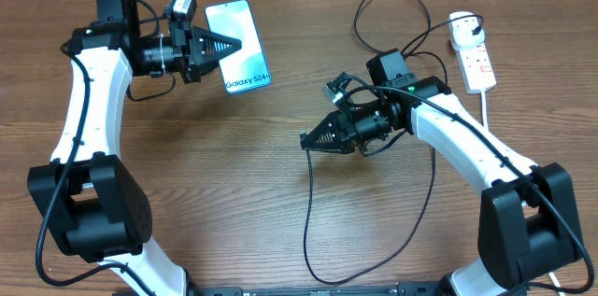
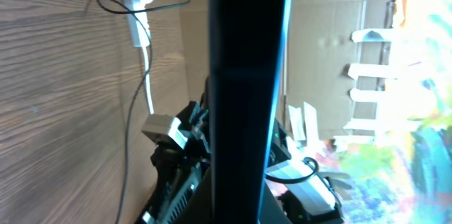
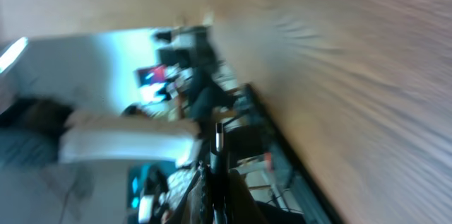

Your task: Plug charger to phone and switch on socket

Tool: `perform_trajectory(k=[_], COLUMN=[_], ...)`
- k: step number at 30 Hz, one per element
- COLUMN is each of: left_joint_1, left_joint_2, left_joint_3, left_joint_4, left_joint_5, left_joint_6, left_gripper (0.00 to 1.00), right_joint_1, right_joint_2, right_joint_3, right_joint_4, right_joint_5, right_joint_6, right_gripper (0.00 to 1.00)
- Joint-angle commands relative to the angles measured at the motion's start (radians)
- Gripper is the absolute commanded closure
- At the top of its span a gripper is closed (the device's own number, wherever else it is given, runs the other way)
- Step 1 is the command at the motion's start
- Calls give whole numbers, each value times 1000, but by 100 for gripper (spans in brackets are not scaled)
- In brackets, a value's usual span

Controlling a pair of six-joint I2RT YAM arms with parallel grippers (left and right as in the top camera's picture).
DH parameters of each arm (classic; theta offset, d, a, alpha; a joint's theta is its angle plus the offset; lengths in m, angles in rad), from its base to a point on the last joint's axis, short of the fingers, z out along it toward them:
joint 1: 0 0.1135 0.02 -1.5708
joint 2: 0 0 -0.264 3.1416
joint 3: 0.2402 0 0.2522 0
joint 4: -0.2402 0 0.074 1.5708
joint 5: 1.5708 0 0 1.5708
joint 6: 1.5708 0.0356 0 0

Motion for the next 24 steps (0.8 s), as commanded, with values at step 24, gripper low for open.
perform_trajectory(k=[24], left_joint_1=[-106], left_joint_2=[-5], left_joint_3=[11], left_joint_4=[9], left_joint_5=[58], left_joint_6=[5], left_gripper=[96], right_joint_1=[31], right_joint_2=[-24], right_joint_3=[24], right_joint_4=[431], right_joint_5=[-290], right_joint_6=[82], right_gripper=[96])
